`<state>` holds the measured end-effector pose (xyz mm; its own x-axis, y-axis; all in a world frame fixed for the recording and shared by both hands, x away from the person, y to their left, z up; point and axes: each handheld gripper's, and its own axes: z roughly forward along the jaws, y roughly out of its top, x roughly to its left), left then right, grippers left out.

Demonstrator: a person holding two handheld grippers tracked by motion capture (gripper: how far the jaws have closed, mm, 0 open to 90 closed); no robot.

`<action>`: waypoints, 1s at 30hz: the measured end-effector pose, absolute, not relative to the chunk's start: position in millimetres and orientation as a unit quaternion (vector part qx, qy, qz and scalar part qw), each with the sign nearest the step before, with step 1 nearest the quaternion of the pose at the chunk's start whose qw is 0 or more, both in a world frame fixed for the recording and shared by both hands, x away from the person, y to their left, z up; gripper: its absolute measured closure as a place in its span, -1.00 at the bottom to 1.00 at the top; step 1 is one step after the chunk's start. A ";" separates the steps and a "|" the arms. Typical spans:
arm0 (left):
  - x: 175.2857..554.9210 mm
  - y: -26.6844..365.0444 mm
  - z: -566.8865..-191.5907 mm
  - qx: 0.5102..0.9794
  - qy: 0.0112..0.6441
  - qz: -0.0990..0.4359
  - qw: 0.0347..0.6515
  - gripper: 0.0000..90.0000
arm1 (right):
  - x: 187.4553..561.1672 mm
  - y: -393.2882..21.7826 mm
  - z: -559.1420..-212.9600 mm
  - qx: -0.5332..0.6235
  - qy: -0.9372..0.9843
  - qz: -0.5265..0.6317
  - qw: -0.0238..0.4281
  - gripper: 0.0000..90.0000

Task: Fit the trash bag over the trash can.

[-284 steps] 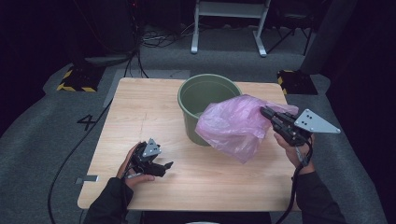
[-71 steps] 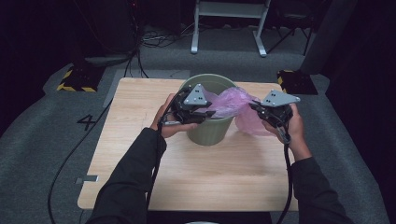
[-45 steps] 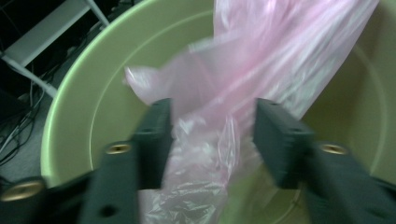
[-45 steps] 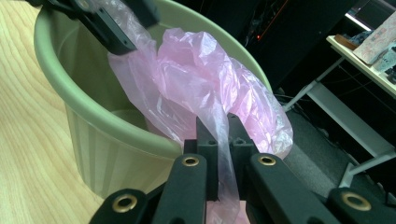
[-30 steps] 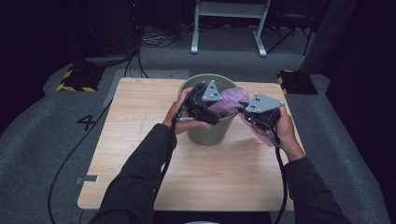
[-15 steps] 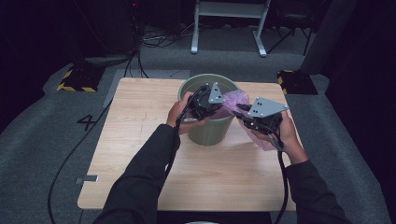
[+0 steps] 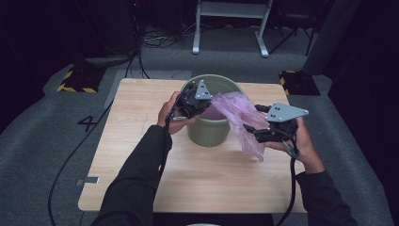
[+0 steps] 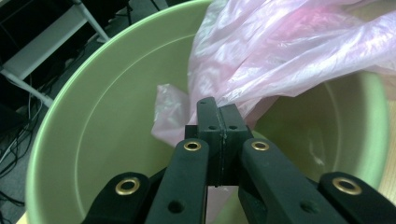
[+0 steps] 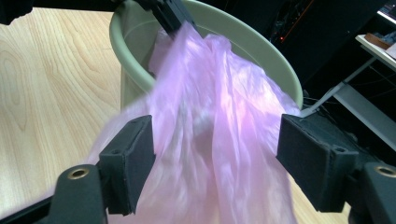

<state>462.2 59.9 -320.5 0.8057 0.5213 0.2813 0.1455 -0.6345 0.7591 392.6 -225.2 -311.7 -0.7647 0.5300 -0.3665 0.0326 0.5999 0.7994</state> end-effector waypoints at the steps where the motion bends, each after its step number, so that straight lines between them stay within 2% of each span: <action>1: 462.5 61.2 -320.9 0.869 0.194 0.244 0.384 1.00 | 392.2 -228.3 -313.3 0.171 0.843 0.416 0.296 -0.39; 2: 463.2 63.2 -321.5 0.870 0.195 0.246 0.381 1.00 | 392.2 -229.7 -314.2 0.171 0.844 0.415 0.295 -0.39; 5: 464.0 67.6 -323.9 0.869 0.201 0.248 0.378 1.00 | 392.5 -232.9 -317.4 0.171 0.846 0.415 0.288 -0.19; 8: 465.4 71.1 -328.2 0.870 0.205 0.247 0.374 1.00 | 392.0 -233.0 -318.5 0.156 0.851 0.416 0.281 0.37; 10: 464.9 72.5 -330.0 0.868 0.204 0.242 0.383 0.98 | 391.8 -230.6 -318.3 0.150 0.852 0.414 0.284 0.62; 12: 463.9 73.0 -329.0 0.866 0.205 0.239 0.389 0.74 | 391.7 -226.8 -317.3 0.144 0.854 0.411 0.285 0.76; 14: 461.0 72.2 -326.6 0.864 0.204 0.229 0.400 0.32 | 391.6 -222.7 -315.0 0.140 0.854 0.406 0.294 0.84; 16: 455.1 67.7 -322.4 0.865 0.191 0.225 0.407 0.00 | 392.1 -217.9 -310.4 0.135 0.853 0.407 0.296 0.90; 20: 444.4 58.2 -312.6 0.860 0.170 0.236 0.419 -0.41 | 392.5 -206.3 -301.4 0.124 0.855 0.403 0.302 0.91; 23: 439.6 52.8 -306.9 0.857 0.152 0.234 0.433 -0.45 | 392.1 -195.6 -295.6 0.112 0.859 0.398 0.303 0.91; 26: 439.7 43.5 -308.8 0.870 0.141 0.232 0.411 -0.44 | 393.4 -185.9 -293.7 0.105 0.862 0.395 0.301 0.89; 27: 440.2 42.1 -309.5 0.873 0.140 0.231 0.406 -0.38 | 394.0 -182.7 -293.5 0.103 0.862 0.396 0.299 0.88; 30: 442.7 40.5 -311.2 0.876 0.142 0.231 0.399 0.06 | 393.8 -178.3 -293.5 0.098 0.862 0.400 0.294 0.87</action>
<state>442.7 40.5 -311.2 0.8530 0.4327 0.2919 0.0640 -0.6417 0.7643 393.8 -178.3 -293.5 -0.8074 0.4051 -0.4289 -0.0659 0.6604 0.7480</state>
